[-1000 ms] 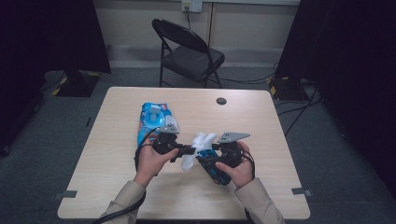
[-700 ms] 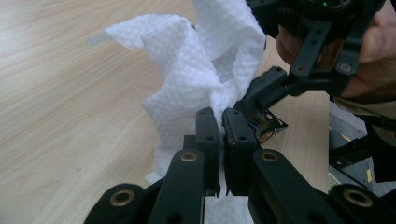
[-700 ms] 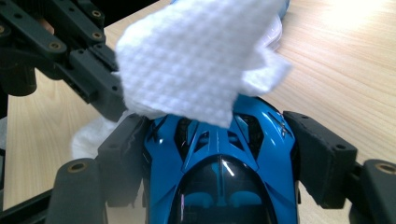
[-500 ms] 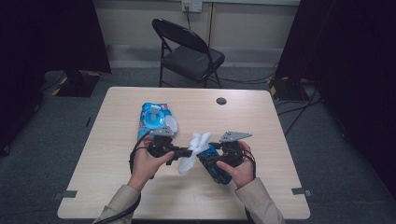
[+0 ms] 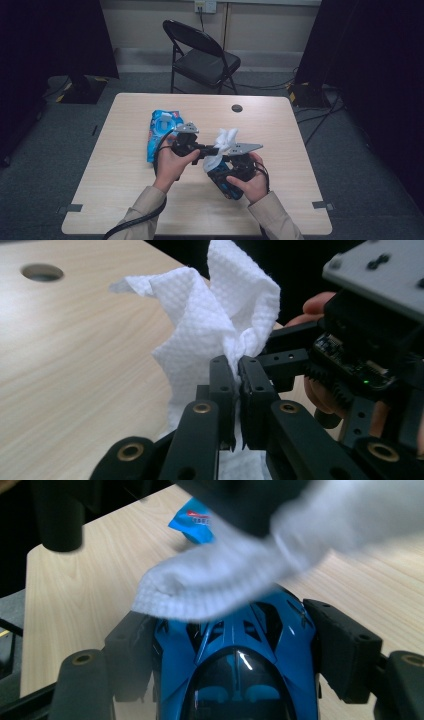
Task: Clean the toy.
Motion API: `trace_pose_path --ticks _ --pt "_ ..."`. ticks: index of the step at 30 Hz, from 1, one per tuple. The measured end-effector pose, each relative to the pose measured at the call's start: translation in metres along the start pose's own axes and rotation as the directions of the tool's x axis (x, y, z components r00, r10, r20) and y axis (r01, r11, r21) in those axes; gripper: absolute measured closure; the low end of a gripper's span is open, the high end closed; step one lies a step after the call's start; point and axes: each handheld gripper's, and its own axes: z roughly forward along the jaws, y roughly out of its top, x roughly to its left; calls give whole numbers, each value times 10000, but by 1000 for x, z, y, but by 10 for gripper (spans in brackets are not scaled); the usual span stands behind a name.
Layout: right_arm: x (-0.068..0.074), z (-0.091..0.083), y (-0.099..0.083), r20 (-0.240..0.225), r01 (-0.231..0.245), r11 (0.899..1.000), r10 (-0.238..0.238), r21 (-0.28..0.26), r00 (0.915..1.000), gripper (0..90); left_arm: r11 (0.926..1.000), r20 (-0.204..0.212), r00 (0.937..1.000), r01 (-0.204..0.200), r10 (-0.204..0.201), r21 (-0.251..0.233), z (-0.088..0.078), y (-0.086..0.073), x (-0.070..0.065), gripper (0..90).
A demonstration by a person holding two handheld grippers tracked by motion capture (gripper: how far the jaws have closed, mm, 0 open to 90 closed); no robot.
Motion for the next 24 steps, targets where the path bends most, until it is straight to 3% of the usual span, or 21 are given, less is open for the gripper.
trace_pose_path --ticks 3,6,14,24 --pt "0 -2 1 82 18 10000 -18 -73 10000 262 9993 4 10000 79 -79 369 8 -4 0 861" --pt "-1 -4 1 129 -20 9999 22 -144 9999 262 9994 86 9998 197 -200 299 7 -6 2 860" --pt "-5 -6 -1 271 -137 9997 142 -177 9995 262 9993 -114 9994 316 -314 217 -6 -9 6 858" --pt "-13 -9 -3 434 -414 9987 426 -291 9981 262 9976 116 9985 531 -536 440 -17 -26 9 858"
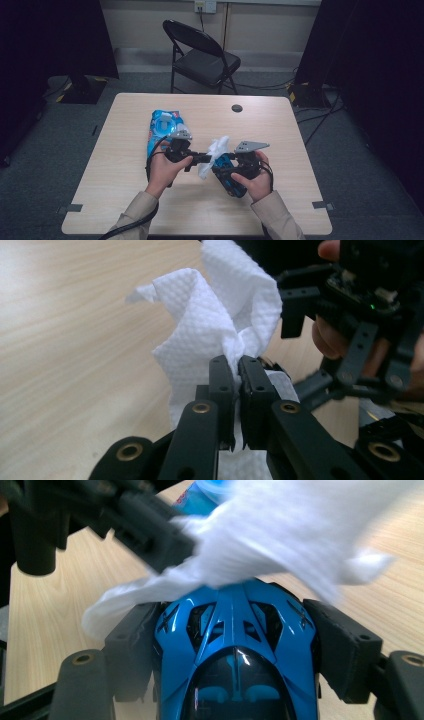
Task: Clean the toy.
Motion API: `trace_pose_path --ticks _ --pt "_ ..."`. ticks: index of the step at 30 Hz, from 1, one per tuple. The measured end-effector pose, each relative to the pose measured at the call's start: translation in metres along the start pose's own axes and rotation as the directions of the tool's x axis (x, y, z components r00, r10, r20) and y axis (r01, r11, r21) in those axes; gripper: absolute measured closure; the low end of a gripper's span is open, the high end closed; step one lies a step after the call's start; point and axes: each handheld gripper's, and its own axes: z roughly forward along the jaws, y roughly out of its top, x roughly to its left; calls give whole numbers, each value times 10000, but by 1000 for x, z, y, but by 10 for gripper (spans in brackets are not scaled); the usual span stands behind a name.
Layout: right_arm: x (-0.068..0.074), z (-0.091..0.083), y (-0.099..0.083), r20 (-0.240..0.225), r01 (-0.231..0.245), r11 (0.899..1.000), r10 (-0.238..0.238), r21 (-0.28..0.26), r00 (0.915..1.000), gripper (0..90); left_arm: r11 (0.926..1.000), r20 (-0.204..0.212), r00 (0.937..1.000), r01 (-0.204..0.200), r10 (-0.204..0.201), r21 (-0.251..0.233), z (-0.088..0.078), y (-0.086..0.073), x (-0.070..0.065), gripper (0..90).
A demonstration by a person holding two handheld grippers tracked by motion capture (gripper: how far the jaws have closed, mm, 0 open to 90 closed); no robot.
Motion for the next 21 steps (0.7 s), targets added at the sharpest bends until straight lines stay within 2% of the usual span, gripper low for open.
trace_pose_path --ticks 3,5,8,10,13,14,18,21 --pt "0 1 -1 11 31 10000 -31 60 10000 262 10000 9 10000 -36 36 -2 -3 -2 0 858" --pt "1 2 -1 -19 60 10000 -60 76 10000 262 9998 -96 10000 3 -5 -199 -6 1 3 857" --pt "4 3 0 -111 179 9998 -179 30 9998 262 9983 -254 9993 262 -275 -515 -9 7 8 856" --pt "7 3 2 -213 237 9997 -238 -15 9995 262 9979 -386 9988 290 -313 -584 -9 10 9 856" --pt "10 4 3 -301 369 9993 -369 -16 9989 262 9984 -544 9983 170 -199 -540 -3 17 8 854" --pt "11 5 3 -363 380 9993 -380 10 9986 262 9983 -527 9983 237 -265 -531 0 18 8 853" --pt "13 5 4 -454 476 9989 -477 -31 9978 262 9995 -497 9986 171 -184 -258 13 18 5 850" --pt "13 4 4 -425 488 9988 -489 -36 9979 262 9994 -457 9987 202 -216 -297 15 18 5 850"
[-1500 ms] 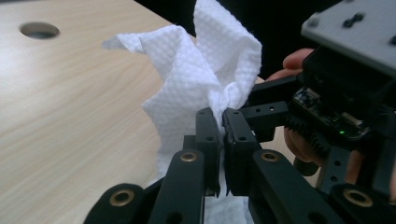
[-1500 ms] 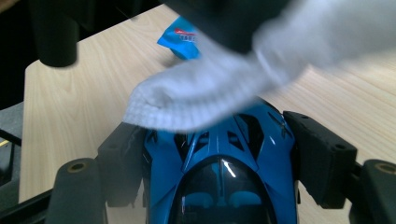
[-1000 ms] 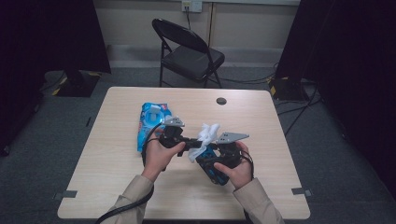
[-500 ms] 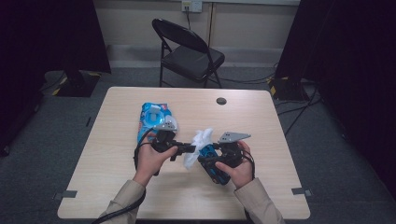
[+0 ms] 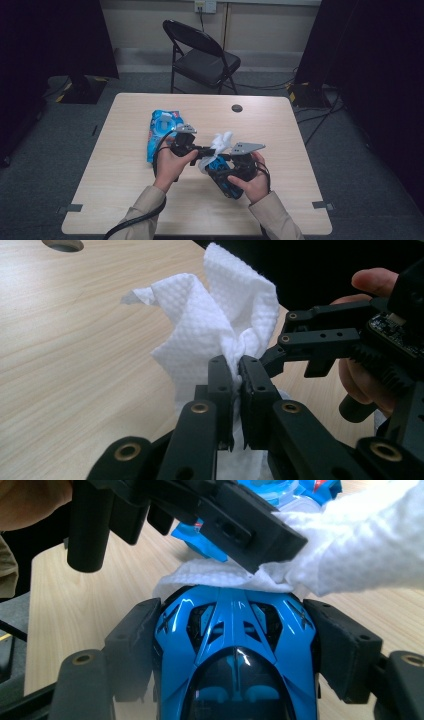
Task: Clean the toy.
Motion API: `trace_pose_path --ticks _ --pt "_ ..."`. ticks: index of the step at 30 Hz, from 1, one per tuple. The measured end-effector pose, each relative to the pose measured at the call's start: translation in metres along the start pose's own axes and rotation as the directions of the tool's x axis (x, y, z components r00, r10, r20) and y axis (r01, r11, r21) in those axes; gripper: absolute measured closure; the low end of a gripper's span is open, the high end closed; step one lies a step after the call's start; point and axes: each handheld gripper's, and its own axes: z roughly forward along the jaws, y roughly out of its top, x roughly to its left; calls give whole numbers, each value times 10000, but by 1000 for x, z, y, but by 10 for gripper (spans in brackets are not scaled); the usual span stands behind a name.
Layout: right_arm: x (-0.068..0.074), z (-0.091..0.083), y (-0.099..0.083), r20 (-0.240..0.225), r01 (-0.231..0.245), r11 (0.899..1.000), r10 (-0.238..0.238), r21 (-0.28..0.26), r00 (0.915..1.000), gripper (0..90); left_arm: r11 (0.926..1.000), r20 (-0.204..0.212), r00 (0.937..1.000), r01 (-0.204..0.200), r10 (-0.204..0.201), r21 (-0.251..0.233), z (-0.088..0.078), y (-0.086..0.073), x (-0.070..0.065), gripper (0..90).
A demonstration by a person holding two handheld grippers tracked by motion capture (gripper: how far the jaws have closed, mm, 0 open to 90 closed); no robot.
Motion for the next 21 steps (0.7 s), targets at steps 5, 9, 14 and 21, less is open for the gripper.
trace_pose_path --ticks 5,9,14,21 --pt "-1 0 0 -6 -53 10000 53 -28 10000 262 9999 19 10000 -50 50 -119 -5 -1 1 850" --pt "-2 -1 0 97 -119 9999 120 -70 9999 262 9999 -44 10000 -20 20 -129 -12 -3 3 850" --pt "-8 -5 -2 223 -307 9993 312 -199 9993 262 10000 48 10000 65 -66 48 -17 -12 6 850" --pt "-9 -6 -2 244 -345 9992 350 -193 9991 262 9997 60 10000 56 -57 250 -21 -28 8 850"
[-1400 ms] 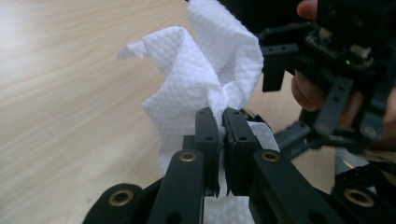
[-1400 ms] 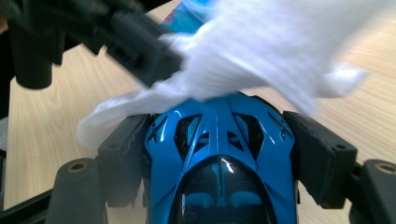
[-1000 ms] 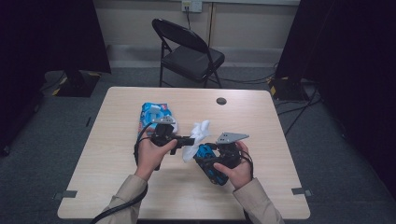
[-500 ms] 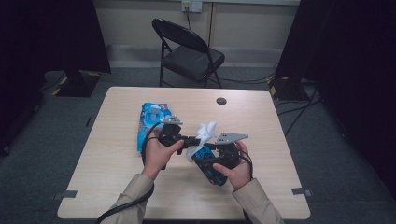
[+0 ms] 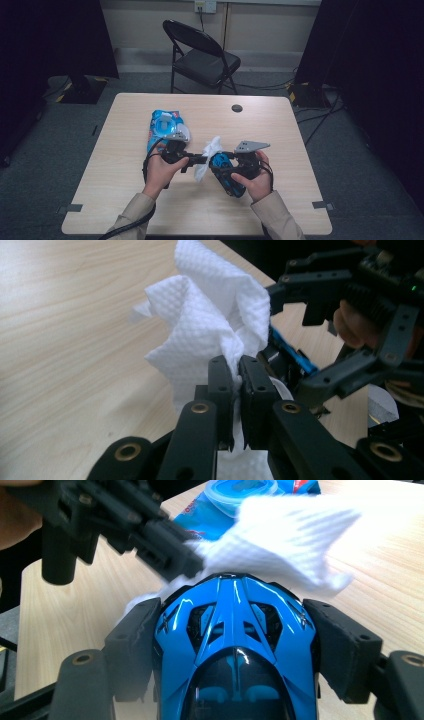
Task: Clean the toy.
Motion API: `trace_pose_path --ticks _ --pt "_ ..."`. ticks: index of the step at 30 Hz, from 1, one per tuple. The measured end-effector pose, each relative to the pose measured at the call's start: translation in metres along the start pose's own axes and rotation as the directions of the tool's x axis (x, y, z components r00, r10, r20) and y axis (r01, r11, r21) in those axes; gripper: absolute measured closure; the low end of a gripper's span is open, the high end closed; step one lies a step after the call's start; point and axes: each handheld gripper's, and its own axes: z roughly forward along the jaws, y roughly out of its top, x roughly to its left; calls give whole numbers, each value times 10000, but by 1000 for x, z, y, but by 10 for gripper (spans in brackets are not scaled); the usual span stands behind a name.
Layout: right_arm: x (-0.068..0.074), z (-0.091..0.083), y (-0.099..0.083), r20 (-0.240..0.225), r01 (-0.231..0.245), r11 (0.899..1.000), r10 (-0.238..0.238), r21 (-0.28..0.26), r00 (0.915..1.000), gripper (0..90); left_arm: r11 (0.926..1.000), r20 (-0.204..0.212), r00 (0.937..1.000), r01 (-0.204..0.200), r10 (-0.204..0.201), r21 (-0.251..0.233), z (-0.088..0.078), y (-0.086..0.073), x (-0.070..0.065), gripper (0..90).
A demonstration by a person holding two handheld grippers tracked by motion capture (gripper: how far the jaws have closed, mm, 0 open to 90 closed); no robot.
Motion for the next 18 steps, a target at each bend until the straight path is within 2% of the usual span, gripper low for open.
trace_pose_path --ticks 2,3,5,7,9,11,14,17,18 --pt "0 0 0 15 -14 10000 14 -31 10000 262 9999 -53 9999 91 -92 -106 -2 -2 2 850" --pt "0 -1 0 -1 15 10000 -15 -27 10000 262 9990 -164 9995 270 -276 -355 -7 -4 7 850" --pt "1 -2 2 -16 -13 9999 13 -138 10000 262 9989 -138 9993 355 -359 -293 -9 -7 10 851" --pt "2 -4 4 -35 10 9996 -11 -283 10000 262 9995 -113 9995 277 -279 -166 -8 -8 10 852" --pt "3 -4 6 -44 65 9996 -66 -292 10000 262 9999 214 9997 140 -141 39 -2 -12 4 852" --pt "3 -4 6 -53 32 9995 -34 -305 10000 262 9998 364 9993 48 -54 168 3 -14 0 853" --pt "2 -3 4 -43 4 9996 -5 -295 10000 262 9998 641 9979 9 -23 213 10 -17 -5 853" --pt "1 -4 4 -75 -76 9995 73 -312 9999 262 9995 730 9973 -114 92 294 14 -19 -7 853" --pt "1 -3 3 -79 -57 9995 55 -304 10000 262 9995 911 9957 -172 146 276 18 -20 -10 853"
